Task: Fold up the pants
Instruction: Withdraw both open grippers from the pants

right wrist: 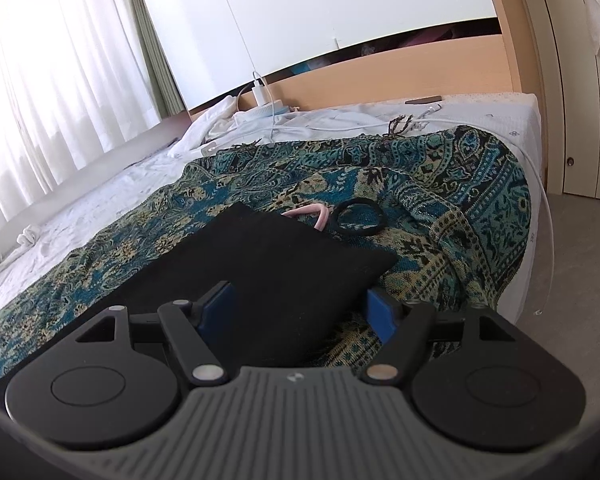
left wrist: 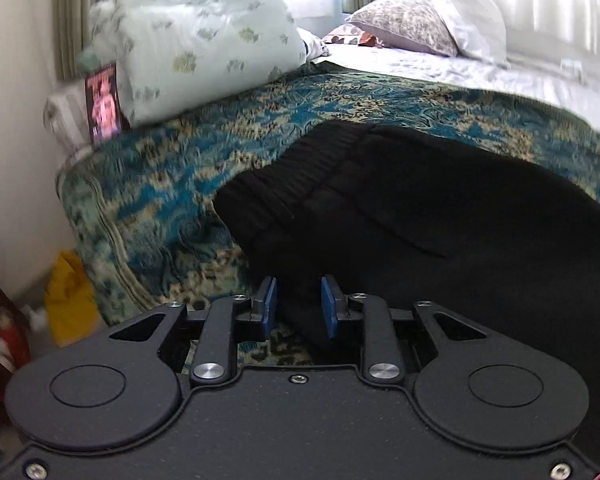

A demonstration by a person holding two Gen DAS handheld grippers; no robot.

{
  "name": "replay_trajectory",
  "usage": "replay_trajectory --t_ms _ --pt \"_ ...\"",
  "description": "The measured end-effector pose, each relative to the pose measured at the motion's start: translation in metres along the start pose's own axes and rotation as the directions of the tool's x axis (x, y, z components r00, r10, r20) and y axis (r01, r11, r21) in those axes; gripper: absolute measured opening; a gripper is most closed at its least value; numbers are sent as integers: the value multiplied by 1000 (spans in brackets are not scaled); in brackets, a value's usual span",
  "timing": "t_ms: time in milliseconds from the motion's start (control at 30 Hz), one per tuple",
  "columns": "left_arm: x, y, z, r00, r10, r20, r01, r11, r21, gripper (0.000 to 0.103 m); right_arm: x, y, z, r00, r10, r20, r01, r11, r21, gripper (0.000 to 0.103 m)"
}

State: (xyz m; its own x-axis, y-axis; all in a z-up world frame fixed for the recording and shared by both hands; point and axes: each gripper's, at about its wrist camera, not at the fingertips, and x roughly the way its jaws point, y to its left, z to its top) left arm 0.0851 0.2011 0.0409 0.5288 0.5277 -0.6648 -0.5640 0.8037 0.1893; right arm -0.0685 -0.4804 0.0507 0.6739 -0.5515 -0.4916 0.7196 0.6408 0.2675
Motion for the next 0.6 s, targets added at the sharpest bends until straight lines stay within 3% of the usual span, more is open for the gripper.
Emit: replay_trajectory --t_ms 67,200,300,367,467,600 --pt "-4 -6 3 1000 22 -1 -22 1000 18 24 0 -1 0 1000 5 2 -5 1000 13 81" --pt "-27 -22 4 994 -106 12 106 994 4 24 -1 -2 0 1000 29 -5 -29 999 16 81" --pt "-57 -44 -4 980 -188 59 183 980 84 29 -1 -2 -1 999 40 -16 -40 999 2 81" --pt "-79 -63 -12 960 -267 83 252 955 155 34 3 -2 0 999 41 -26 -41 999 -8 82" --pt "-105 -91 -25 921 -383 73 354 900 256 35 7 -2 2 998 54 -32 -54 999 -5 83" --pt "-130 -118 -41 877 -478 47 435 832 344 35 0 -14 3 994 106 -42 -101 990 100 82"
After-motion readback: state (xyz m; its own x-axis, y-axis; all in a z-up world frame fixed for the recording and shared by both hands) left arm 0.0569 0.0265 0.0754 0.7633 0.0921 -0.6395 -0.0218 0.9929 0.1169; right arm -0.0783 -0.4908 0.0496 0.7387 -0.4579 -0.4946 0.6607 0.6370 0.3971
